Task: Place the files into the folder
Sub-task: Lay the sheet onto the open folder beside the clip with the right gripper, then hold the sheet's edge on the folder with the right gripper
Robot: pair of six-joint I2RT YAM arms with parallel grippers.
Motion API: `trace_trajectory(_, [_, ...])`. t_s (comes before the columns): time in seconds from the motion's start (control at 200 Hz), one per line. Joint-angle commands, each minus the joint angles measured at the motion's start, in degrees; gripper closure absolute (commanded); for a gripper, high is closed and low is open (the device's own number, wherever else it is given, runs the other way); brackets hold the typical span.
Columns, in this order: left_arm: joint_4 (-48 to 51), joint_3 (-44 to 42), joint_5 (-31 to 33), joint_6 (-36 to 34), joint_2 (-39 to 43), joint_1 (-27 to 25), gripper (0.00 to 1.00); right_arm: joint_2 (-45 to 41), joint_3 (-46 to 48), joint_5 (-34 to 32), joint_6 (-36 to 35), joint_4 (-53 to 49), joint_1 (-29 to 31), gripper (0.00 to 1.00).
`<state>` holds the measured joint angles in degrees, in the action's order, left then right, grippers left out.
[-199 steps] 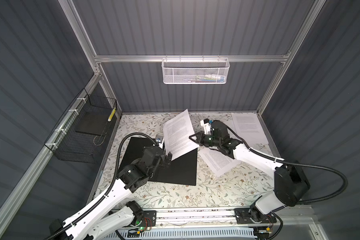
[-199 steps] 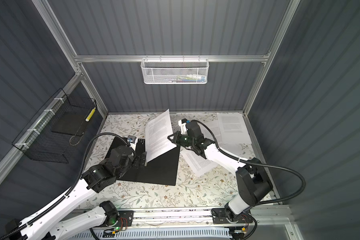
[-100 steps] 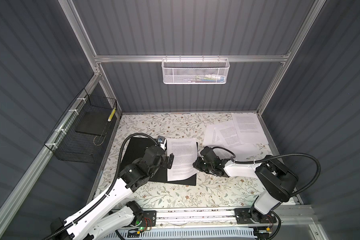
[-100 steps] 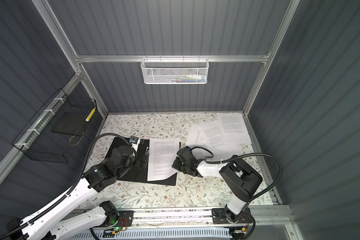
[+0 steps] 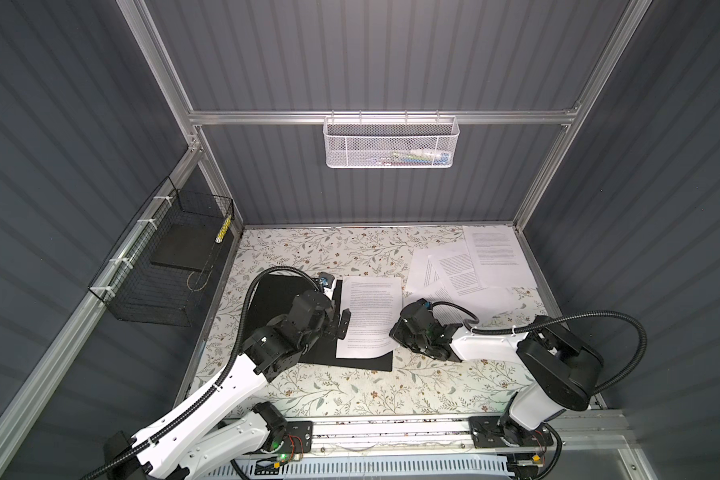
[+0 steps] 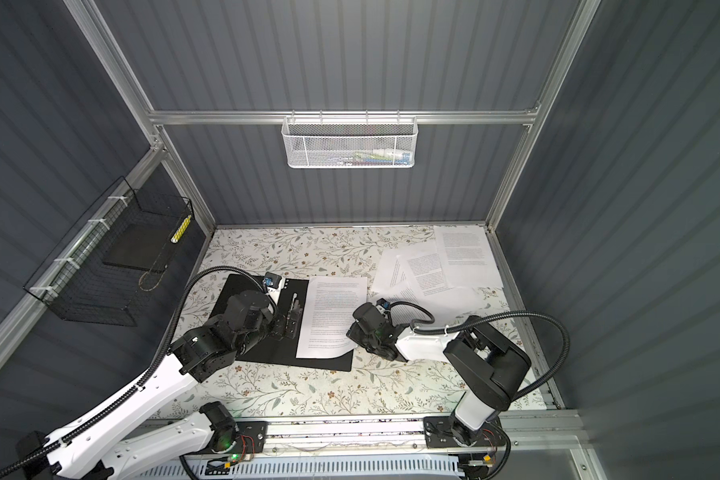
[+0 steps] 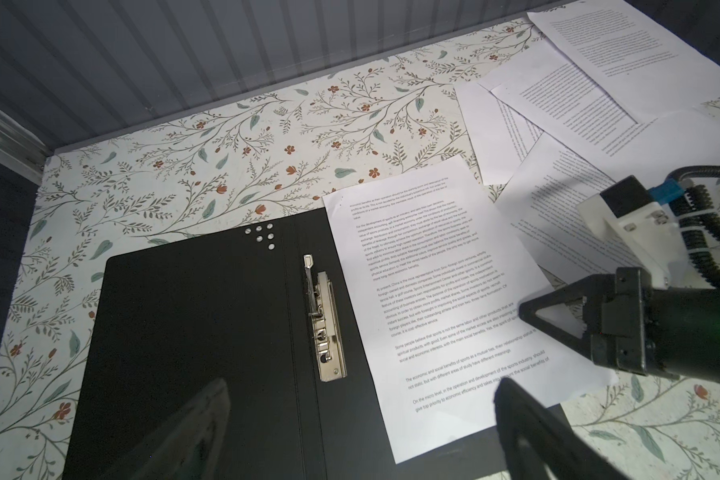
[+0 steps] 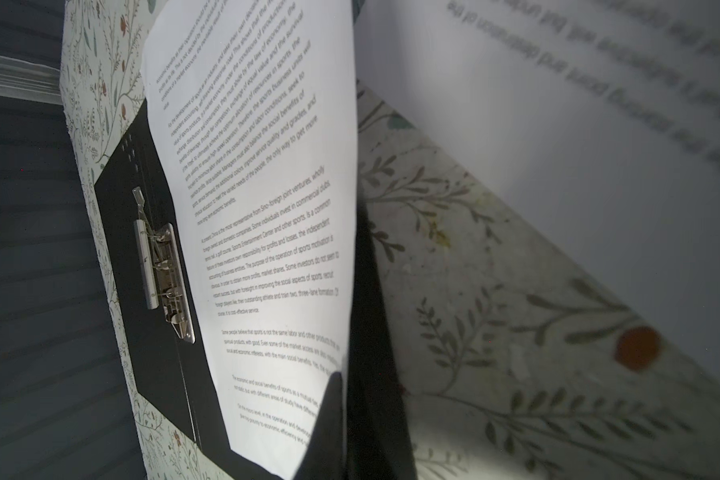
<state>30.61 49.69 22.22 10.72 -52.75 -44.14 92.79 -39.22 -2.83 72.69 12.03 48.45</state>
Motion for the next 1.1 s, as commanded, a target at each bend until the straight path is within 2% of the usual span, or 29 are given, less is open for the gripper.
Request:
trace_trajectory(0.0, [-0.38, -0.61, -1.15, 0.39, -0.22, 0.41, 0.0, 0.65, -1.23, -0.67, 0.76, -1.22, 0.94, 1.0])
trace_trajectory(0.69, [-0.21, -0.59, -1.99, 0.27, -0.76, 0.44, 0.0, 2.89, -1.72, 3.43, 7.38, 5.21, 2.33, 1.0])
trace_trajectory(1.096, [-0.18, -0.6, -2.32, 0.35, -0.78, 0.45, 0.0, 2.82, -1.24, 0.65, 10.62, 4.23, 4.0, 1.0])
